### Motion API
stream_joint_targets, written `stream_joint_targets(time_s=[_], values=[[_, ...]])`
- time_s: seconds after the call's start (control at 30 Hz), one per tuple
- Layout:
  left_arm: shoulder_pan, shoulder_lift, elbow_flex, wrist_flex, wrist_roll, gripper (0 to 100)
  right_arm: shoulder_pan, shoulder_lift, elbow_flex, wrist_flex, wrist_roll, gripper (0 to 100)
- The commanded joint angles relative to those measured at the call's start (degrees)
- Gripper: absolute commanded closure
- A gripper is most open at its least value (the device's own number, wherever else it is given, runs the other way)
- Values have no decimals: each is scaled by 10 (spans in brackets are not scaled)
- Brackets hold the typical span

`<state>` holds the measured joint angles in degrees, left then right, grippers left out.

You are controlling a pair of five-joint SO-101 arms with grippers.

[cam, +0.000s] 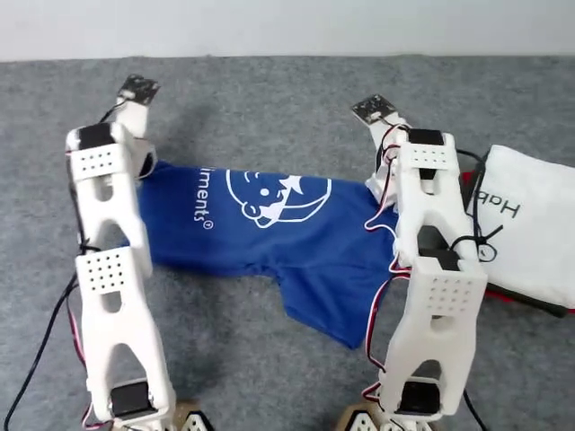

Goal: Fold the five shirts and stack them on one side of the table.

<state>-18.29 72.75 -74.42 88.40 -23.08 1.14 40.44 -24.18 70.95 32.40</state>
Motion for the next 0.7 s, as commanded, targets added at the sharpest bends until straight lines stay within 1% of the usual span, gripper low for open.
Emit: stream_joint_targets(time_s=[0.0, 0.1, 0.2, 0.3, 0.37, 0.5, 0.67], values=[[-27, 4, -12, 32, -22, 981, 18, -51, -32, 30, 5, 989], [-39, 3, -47, 69, -21, 983, 19, -80, -32, 37, 5, 989], [-40, -5, -115, 99, -21, 983, 14, -109, -32, 37, 5, 989], [-25, -12, -189, 120, -20, 983, -1, -137, -32, 39, 5, 989], [-14, -18, -218, 121, -19, 983, -15, -154, -32, 48, 5, 989], [4, -62, -203, 122, 10, 982, -40, -180, -32, 75, 5, 989], [40, -117, -140, 122, 33, 981, -62, -175, -28, 115, 3, 989]])
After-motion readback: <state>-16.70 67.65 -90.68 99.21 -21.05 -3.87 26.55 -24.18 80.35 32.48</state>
